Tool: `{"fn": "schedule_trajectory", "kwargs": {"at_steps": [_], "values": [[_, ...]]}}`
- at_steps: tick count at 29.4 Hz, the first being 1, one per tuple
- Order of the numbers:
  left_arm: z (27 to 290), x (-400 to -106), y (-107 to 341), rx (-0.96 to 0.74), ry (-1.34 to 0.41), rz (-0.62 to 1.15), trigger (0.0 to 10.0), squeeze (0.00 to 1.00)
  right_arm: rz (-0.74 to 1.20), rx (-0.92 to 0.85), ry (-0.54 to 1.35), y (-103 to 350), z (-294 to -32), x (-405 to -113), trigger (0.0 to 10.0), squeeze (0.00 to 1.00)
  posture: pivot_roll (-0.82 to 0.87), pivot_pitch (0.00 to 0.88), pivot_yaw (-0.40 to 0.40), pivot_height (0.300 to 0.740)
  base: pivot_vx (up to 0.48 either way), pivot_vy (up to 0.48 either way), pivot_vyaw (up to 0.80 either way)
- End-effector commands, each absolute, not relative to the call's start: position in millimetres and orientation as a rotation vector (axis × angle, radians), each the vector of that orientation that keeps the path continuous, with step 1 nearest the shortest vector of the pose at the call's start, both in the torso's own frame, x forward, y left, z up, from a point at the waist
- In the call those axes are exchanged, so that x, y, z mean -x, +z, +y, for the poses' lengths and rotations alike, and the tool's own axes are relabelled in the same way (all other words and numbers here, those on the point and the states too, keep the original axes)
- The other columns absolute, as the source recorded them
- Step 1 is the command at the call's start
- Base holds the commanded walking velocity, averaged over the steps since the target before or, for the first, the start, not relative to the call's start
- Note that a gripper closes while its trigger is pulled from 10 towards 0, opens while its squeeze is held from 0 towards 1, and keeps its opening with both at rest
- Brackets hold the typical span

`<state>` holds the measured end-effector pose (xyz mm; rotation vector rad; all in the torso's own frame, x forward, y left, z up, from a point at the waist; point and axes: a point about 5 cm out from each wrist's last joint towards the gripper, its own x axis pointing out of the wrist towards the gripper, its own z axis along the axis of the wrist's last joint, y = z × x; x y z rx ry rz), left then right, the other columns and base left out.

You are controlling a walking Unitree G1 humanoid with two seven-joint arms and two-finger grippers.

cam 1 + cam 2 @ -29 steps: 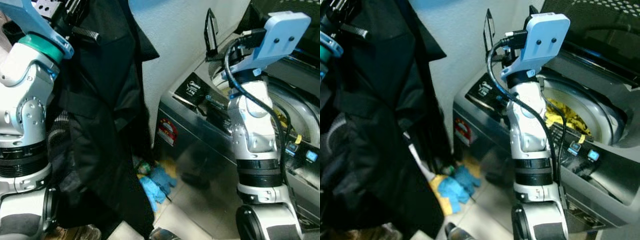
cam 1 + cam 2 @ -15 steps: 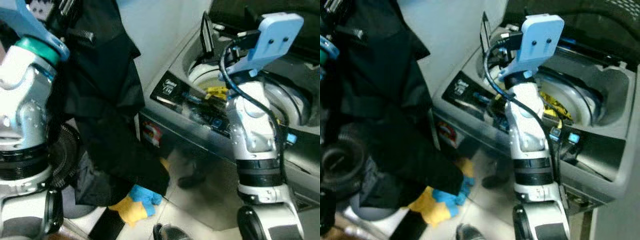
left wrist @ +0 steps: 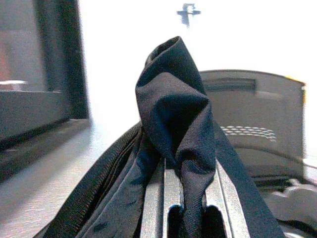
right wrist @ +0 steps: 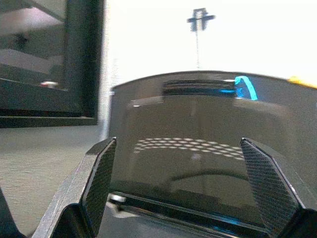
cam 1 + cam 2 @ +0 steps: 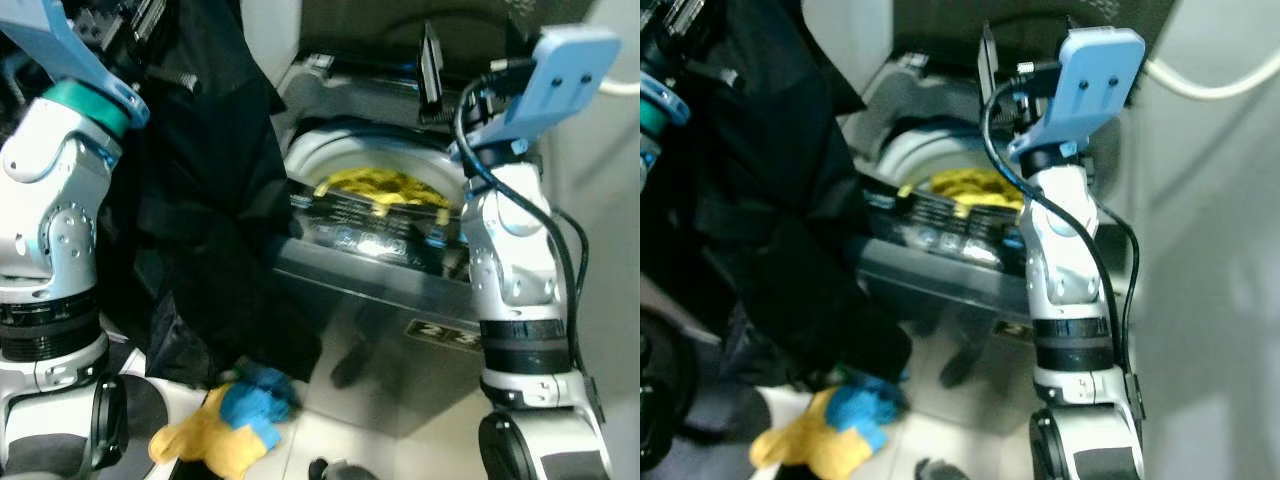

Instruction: Clothes washing

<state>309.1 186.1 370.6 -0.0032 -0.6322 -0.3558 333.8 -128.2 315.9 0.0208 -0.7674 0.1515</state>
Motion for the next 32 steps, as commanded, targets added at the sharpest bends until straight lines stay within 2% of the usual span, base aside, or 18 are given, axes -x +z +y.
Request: {"fn": "schedule_trajectory", "kwargs": {"at_steps": [1, 17, 23, 32], "values": [[187.2, -299.8, 383.8, -0.005, -0.359, -0.707, 10.0, 0.00, -0.767, -0.032, 0.156, 315.2, -127.0, -333.4, 10.0, 0.00, 0.08, 0.025, 0.047, 0.740, 0.000, 0.000, -0.80], [188.8, -300.8, 383.4, 0.000, -0.337, -0.707, 10.0, 0.00, -0.765, -0.033, 0.162, 315.1, -126.2, -334.3, 10.0, 0.00, 0.08, 0.015, 0.040, 0.740, 0.000, 0.000, -0.80], [190.0, -300.9, 383.6, 0.006, -0.331, -0.706, 10.0, 0.00, -0.758, -0.044, 0.155, 314.6, -126.8, -335.5, 10.0, 0.00, 0.08, 0.013, 0.038, 0.740, 0.000, 0.000, 0.00], [191.3, -301.6, 383.3, 0.017, -0.322, -0.702, 10.0, 0.00, -0.754, -0.043, 0.142, 314.4, -128.5, -337.0, 10.0, 0.00, 0.08, 0.013, 0.037, 0.740, 0.000, 0.461, 0.00]]}}
